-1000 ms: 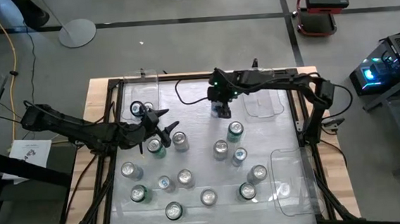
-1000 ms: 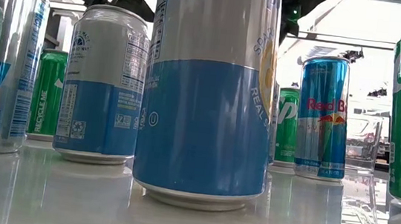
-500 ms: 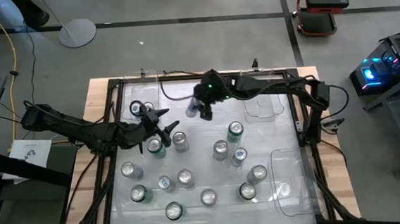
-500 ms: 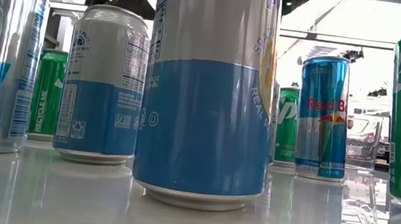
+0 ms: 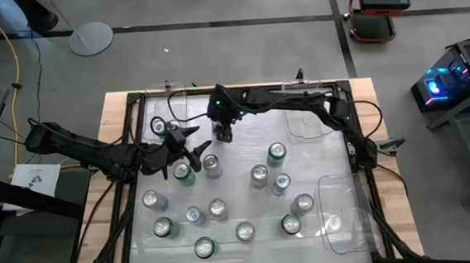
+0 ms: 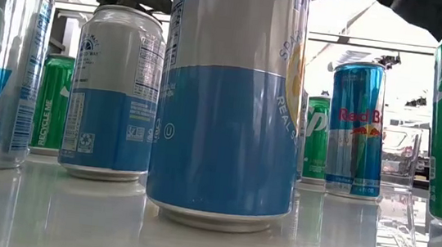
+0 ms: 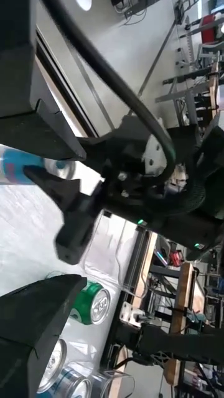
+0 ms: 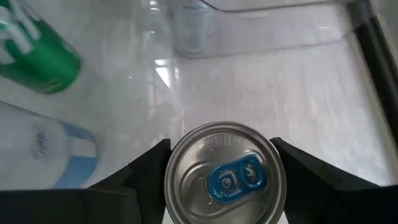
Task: Sort soda cans
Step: Put the blue soda can into the top left transparent bin
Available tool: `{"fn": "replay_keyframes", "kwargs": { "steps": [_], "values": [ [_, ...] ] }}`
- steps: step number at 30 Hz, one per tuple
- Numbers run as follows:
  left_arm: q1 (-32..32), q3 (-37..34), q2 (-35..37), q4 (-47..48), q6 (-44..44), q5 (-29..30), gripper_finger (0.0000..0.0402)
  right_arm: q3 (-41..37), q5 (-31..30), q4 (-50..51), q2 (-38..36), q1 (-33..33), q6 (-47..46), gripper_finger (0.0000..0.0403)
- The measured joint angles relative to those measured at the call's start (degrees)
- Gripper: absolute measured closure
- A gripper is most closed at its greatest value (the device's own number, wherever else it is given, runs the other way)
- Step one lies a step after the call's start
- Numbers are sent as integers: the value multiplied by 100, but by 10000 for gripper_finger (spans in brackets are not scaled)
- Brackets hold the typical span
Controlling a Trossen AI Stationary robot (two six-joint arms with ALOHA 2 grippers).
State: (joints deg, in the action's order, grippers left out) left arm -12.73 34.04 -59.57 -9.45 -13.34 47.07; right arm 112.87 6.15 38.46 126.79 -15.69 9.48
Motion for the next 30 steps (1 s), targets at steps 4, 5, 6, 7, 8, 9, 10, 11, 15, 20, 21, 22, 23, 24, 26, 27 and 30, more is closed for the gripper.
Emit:
{"fn": "replay_keyframes", "kwargs": {
  "steps": [4, 5, 6, 7, 8, 9, 10, 11, 15, 20, 21, 22, 23, 24, 26, 27, 30],
  "values": [
    [-4, 2, 0, 9, -55, 0, 113, 5, 4, -145, 98, 0, 53, 179],
    [-4, 0, 0, 10, -55, 0, 113, 5, 27, -176, 104, 1, 70, 178],
    [-4, 1, 0, 10, -55, 0, 113, 5, 42, -192, 106, -1, 81, 170],
    [-4, 1, 0, 10, -55, 0, 113, -2, 50, -231, 112, -1, 69, 156],
    [-4, 0, 0, 10, -55, 0, 113, -3, 50, -292, 122, 1, 76, 139],
    [-4, 1, 0, 11, -55, 0, 113, -3, 38, -306, 135, 1, 105, 123],
    [-4, 0, 0, 13, -53, 0, 113, 15, 44, -257, 148, 1, 155, 109],
    [-4, 2, 0, 17, -53, 0, 113, 57, 38, -238, 150, 5, 199, 98],
    [-4, 0, 0, 61, -56, 0, 113, 181, 43, -301, 3, -27, 355, 83],
    [-4, 1, 0, 62, -138, -21, 113, 182, 123, -179, -353, -81, 595, 80],
    [-4, 0, 2, 66, -144, -21, 113, 172, 116, -133, -471, -97, 614, 80],
    [-4, 0, 2, 83, -145, -22, 113, 120, 98, -125, -602, -121, 659, 80],
    [-4, 0, 2, 107, -147, -22, 113, 18, 79, -138, -776, -142, 731, 79],
    [-4, 0, 2, 137, -150, -22, 113, -148, 74, -149, -976, -174, 829, 79],
    [-4, 0, 2, 230, -156, -22, 113, -649, 8, -237, -1410, -264, 1047, 79],
    [-4, 0, 0, 267, -158, -22, 113, -993, -50, -307, -1653, -314, 1105, 79],
    [2, 0, 0, 332, -158, -21, 113, -2297, -391, -773, -2561, -444, 1019, 79]
  ]
}}
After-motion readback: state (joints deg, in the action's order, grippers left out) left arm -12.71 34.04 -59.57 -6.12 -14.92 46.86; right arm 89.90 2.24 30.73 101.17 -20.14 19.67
